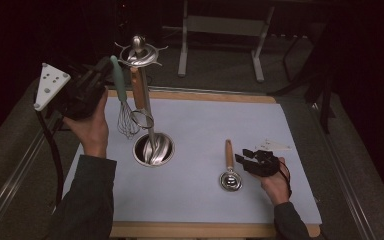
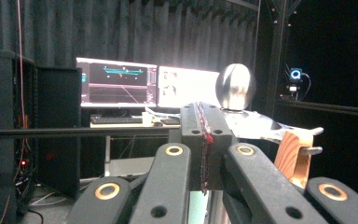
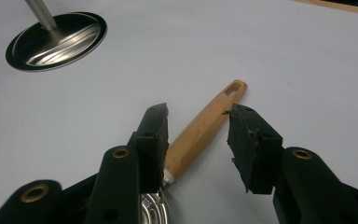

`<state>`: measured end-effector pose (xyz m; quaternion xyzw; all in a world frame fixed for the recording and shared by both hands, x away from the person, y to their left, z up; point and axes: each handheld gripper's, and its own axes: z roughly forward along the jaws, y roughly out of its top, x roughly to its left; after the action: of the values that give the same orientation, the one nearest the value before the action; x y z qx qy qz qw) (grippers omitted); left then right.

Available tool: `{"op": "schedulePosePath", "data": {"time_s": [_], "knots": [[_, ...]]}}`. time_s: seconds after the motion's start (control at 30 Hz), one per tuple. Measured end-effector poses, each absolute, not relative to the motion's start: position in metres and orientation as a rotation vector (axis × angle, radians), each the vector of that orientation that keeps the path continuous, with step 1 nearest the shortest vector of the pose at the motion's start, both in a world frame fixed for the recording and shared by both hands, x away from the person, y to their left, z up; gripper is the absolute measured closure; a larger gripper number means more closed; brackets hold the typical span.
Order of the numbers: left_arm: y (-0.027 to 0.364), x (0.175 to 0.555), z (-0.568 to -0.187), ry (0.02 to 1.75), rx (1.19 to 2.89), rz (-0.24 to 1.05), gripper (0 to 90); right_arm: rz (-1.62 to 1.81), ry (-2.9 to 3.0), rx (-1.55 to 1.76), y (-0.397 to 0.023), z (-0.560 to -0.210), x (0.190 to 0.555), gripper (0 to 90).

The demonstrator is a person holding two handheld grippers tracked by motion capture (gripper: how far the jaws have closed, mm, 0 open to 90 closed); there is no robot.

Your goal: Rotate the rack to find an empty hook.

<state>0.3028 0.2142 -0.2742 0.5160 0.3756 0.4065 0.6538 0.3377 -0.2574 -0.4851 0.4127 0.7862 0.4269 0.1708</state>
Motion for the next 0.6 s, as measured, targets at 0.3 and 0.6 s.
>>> {"op": "schedulePosePath", "data": {"time_s": [0.3,0.6], "knots": [[0.215,0.312,-0.271,0.881,1.183,0.942,90.0,1.219,2.228,1.168,-0.258,-0.483,0.338,57.7],[0.216,0.324,-0.269,0.916,1.166,0.928,90.0,1.221,2.226,1.159,-0.259,-0.482,0.338,58.3]]}}
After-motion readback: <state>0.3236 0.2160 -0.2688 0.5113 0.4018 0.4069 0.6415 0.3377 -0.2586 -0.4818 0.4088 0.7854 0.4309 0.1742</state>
